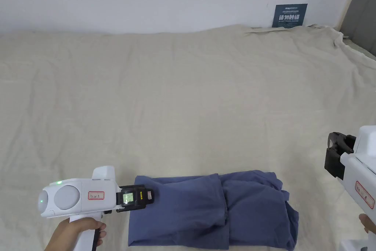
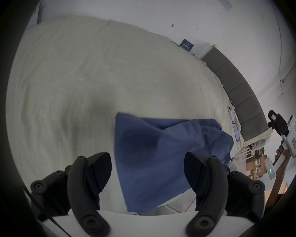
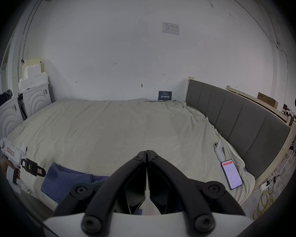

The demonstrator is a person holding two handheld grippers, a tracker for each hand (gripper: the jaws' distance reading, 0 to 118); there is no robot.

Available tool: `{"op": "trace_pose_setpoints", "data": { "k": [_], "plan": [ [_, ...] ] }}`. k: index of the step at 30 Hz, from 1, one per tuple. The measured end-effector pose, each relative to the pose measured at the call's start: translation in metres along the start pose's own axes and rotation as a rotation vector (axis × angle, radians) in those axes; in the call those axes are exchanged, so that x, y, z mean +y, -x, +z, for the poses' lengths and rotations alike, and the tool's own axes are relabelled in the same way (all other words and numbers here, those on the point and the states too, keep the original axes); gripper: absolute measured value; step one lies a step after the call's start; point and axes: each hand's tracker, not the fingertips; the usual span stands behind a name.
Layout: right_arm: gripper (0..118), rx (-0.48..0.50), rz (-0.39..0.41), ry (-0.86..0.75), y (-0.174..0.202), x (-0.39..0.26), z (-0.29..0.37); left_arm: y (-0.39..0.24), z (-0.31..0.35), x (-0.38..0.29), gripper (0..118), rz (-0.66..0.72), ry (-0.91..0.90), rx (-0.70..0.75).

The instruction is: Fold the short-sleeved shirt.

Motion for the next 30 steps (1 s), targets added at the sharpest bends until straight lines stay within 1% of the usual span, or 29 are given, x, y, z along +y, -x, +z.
{"op": "trace_pose_setpoints", "data": {
  "k": [3, 5, 7, 9, 10, 12, 15, 16, 19, 23, 27, 30],
  "plan": [
    [0, 0.001, 0.004, 0.008, 0.002, -0.001, -0.001, 0.014, -0.012, -0.006, 92, 0.052, 0.041, -0.029],
    [0, 0.002, 0.005, 0.014, 0.003, -0.002, -0.002, 0.018, -0.018, -0.009, 82, 0.05, 0.046, -0.035],
    [0, 0.0, 0.009, 0.018, 0.003, -0.003, -0.002, 0.017, -0.022, -0.013, 68, 0.041, 0.049, -0.037],
    [0, -0.002, 0.009, 0.022, 0.003, -0.004, -0.003, 0.015, -0.026, -0.013, 65, 0.03, 0.051, -0.049],
    [0, -0.003, 0.008, 0.024, 0.002, -0.004, -0.003, 0.015, -0.03, -0.014, 59, 0.027, 0.053, -0.046],
    [0, -0.004, 0.007, 0.026, 0.002, -0.004, -0.003, 0.013, -0.033, -0.014, 40, 0.013, 0.051, -0.04],
    [0, -0.006, 0.009, 0.026, 0.001, -0.004, -0.003, 0.013, -0.036, -0.014, 31, 0.003, 0.048, -0.029],
    [0, -0.006, 0.008, 0.025, 0.001, -0.004, -0.003, 0.014, -0.036, -0.014, 21, 0.003, 0.046, -0.033],
    [0, -0.009, 0.007, 0.024, -0.001, -0.003, -0.003, 0.009, -0.038, -0.014, 12, 0.001, 0.055, -0.034],
    [0, -0.01, 0.003, 0.023, -0.002, -0.002, -0.003, 0.003, -0.029, -0.013, 8, -0.031, 0.034, -0.01],
    [0, -0.004, 0.006, 0.022, -0.001, -0.001, -0.005, 0.003, -0.004, -0.01, 7, -0.017, 0.004, -0.022],
    [0, 0.003, 0.007, 0.017, 0.001, 0.001, -0.005, 0.006, 0.018, -0.007, 7, -0.037, -0.03, 0.04]
  ]
}}
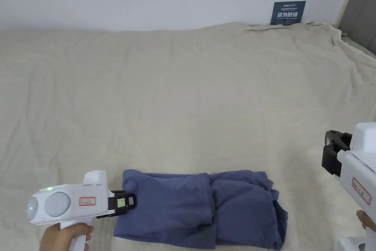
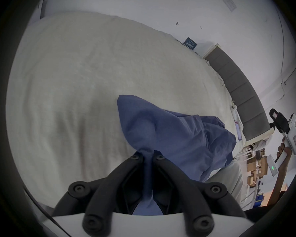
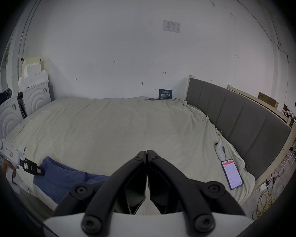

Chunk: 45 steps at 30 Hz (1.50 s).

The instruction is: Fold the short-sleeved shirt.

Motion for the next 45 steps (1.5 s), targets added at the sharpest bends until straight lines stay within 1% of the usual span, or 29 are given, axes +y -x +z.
{"op": "trace_pose_setpoints", "data": {
  "k": [2, 8, 11, 16, 19, 20, 24, 27, 31, 36, 42, 45],
  "plan": [
    [0, 0.006, 0.001, -0.002, 0.001, 0.001, -0.001, 0.011, 0.017, 0.003, 7, 0.04, -0.009, 0.025],
    [0, 0.027, 0.004, -0.001, 0.006, 0.001, -0.003, 0.03, 0.061, 0.009, 7, 0.049, -0.027, 0.143],
    [0, 0.033, 0.004, 0.002, 0.008, 0.0, -0.004, 0.027, 0.074, 0.012, 7, 0.041, -0.03, 0.159],
    [0, 0.037, 0.001, -0.002, 0.007, 0.0, -0.003, -0.012, 0.075, 0.02, 7, -0.014, 0.0, 0.188],
    [0, 0.032, 0.0, -0.004, 0.004, -0.001, -0.002, -0.044, 0.071, 0.024, 7, -0.061, 0.017, 0.149],
    [0, 0.03, 0.0, -0.004, 0.003, -0.001, -0.001, -0.043, 0.064, 0.025, 7, -0.073, 0.025, 0.129],
    [0, 0.024, -0.006, -0.005, -0.002, -0.004, 0.001, -0.087, 0.046, 0.029, 7, -0.165, 0.076, 0.039],
    [0, 0.018, -0.013, -0.005, -0.004, -0.005, 0.003, -0.118, 0.024, 0.029, 7, -0.193, 0.122, -0.017],
    [0, 0.012, -0.02, -0.005, -0.009, -0.007, 0.006, -0.154, -0.018, 0.02, 7, -0.254, 0.196, -0.036],
    [0, 0.002, -0.023, -0.002, -0.015, -0.01, 0.008, -0.189, -0.061, 0.006, 7, -0.285, 0.252, -0.049],
    [0, -0.013, -0.028, 0.004, -0.021, -0.013, 0.01, -0.215, -0.096, -0.001, 7, -0.265, 0.271, -0.072],
    [0, -0.019, -0.03, 0.008, -0.023, -0.014, 0.01, -0.222, -0.114, -0.005, 7, -0.26, 0.291, -0.04]
  ]
}}
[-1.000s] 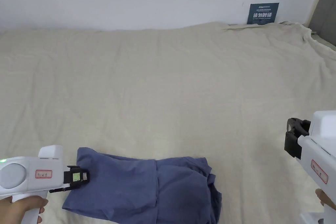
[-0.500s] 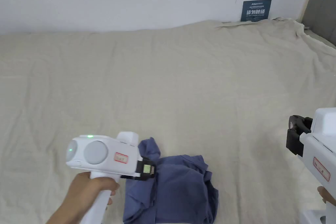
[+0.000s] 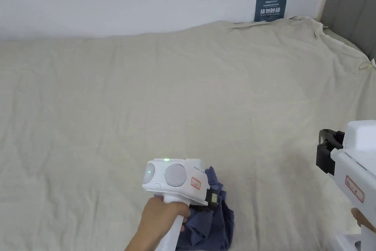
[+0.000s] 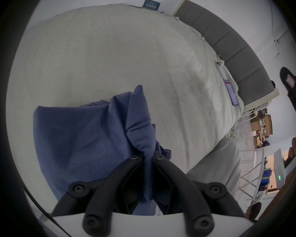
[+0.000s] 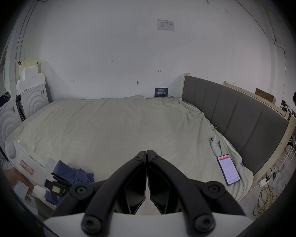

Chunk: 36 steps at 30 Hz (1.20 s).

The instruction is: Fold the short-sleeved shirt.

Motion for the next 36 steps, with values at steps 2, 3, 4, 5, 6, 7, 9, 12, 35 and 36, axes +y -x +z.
{"op": "trace_pose_setpoints", "data": {
  "k": [2, 3, 4, 5, 6, 7, 9, 12, 35, 36],
  "plan": [
    [0, -0.003, -0.002, 0.001, -0.001, -0.001, 0.0, -0.002, -0.01, 0.0, 8, 0.0, 0.008, 0.022],
    [0, -0.003, -0.003, 0.002, -0.001, -0.001, 0.0, -0.003, -0.013, 0.0, 9, 0.004, 0.009, 0.024],
    [0, -0.004, -0.003, 0.002, -0.001, -0.001, 0.0, -0.004, -0.016, -0.001, 15, 0.006, 0.012, 0.027],
    [0, -0.004, -0.002, 0.003, -0.001, -0.001, 0.001, -0.005, -0.016, 0.0, 24, 0.008, 0.013, 0.024],
    [0, -0.005, -0.001, 0.004, -0.001, -0.001, 0.001, -0.005, -0.015, 0.0, 38, 0.008, 0.013, 0.022],
    [0, -0.006, 0.0, 0.005, -0.001, -0.001, 0.0, -0.008, -0.012, -0.001, 61, 0.005, 0.011, -0.01],
    [0, -0.006, 0.0, 0.005, -0.001, 0.0, 0.001, -0.012, -0.005, -0.001, 85, -0.003, -0.01, -0.044],
    [0, -0.008, -0.001, 0.004, -0.001, 0.001, 0.001, -0.017, 0.013, -0.003, 108, -0.032, -0.072, -0.034],
    [0, 0.002, -0.008, -0.016, 0.004, 0.003, 0.009, 0.026, 0.035, -0.066, 0, -0.09, -0.466, 0.191],
    [0, 0.0, -0.01, -0.015, 0.003, 0.002, 0.009, 0.024, 0.029, -0.068, 0, -0.091, -0.458, 0.192]
  ]
}}
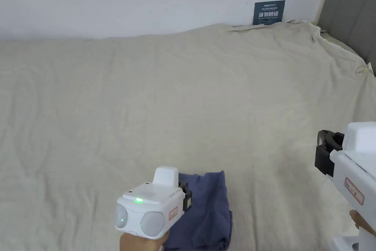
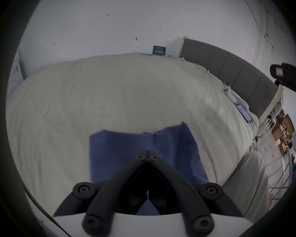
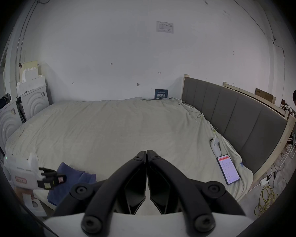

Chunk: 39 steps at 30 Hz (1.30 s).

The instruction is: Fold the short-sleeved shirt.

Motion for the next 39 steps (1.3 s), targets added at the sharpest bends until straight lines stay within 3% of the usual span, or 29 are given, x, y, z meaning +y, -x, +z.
{"op": "trace_pose_setpoints", "data": {
  "k": [22, 26, 31, 39],
  "plan": [
    [0, -0.035, -0.019, 0.021, -0.018, -0.008, 0.001, -0.073, -0.056, -0.021, 0, -0.035, 0.103, -0.08],
    [0, -0.033, -0.019, 0.017, -0.017, -0.007, 0.002, -0.079, -0.045, -0.018, 0, -0.023, 0.06, -0.174],
    [0, -0.027, -0.021, 0.003, -0.011, -0.004, 0.006, -0.077, -0.02, 0.0, 0, -0.001, -0.024, -0.193],
    [0, -0.005, -0.018, -0.056, 0.008, 0.007, 0.014, -0.04, 0.043, 0.045, 0, 0.003, -0.241, -0.132]
  ]
}}
